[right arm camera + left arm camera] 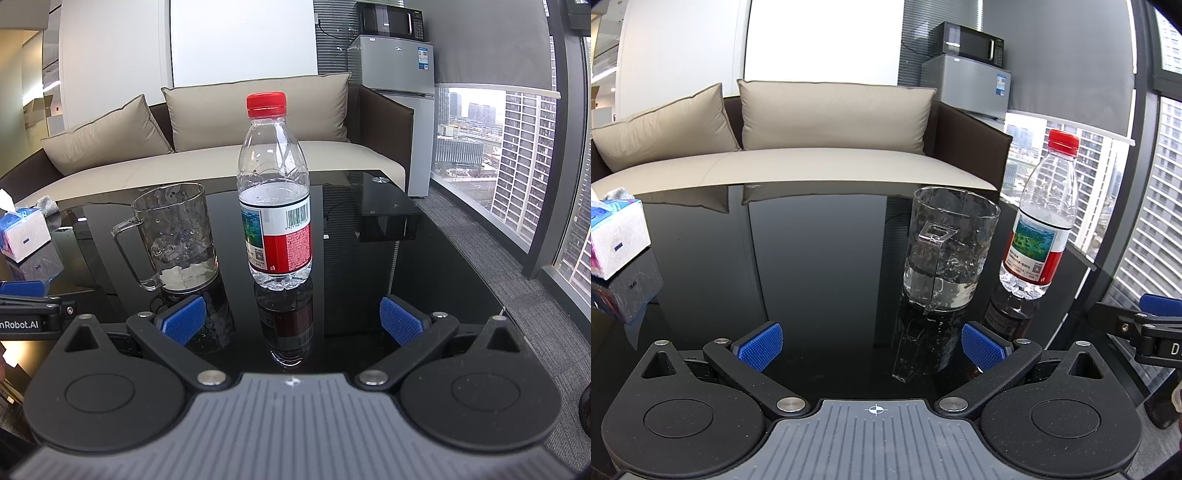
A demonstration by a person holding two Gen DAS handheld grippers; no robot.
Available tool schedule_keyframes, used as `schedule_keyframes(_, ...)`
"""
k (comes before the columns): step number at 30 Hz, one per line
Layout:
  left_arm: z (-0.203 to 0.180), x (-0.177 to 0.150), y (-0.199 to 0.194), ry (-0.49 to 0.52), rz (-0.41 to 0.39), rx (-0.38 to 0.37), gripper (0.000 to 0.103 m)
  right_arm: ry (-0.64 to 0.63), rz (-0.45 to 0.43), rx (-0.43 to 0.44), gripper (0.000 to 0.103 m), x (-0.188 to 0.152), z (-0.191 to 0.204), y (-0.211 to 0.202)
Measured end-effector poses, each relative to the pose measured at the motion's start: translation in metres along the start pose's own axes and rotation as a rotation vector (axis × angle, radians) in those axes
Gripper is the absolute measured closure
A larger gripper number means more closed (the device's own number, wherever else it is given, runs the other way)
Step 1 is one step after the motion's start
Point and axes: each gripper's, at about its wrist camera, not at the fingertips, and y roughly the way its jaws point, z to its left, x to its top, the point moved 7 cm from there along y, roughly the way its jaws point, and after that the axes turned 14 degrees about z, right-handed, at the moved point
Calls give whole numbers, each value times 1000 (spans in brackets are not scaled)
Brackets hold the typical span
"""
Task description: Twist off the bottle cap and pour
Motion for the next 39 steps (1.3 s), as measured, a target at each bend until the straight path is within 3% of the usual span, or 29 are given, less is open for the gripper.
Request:
schedule_keyframes(16,-9,-2,1,38,0,-18,1,15,-4,11,0,7,-7,5)
schedule_keyframes(24,-17,-5,4,64,4,-35,1,-58,-4,-7,0,22,-4,22)
schedule_keyframes(29,-21,-6,6,75,7,-40,1,-26,10,77,0,33,-12,33)
schedule_keyframes(39,-29,-7,7,100,7,-66,1,-30,-3,73,0,47,-26,45)
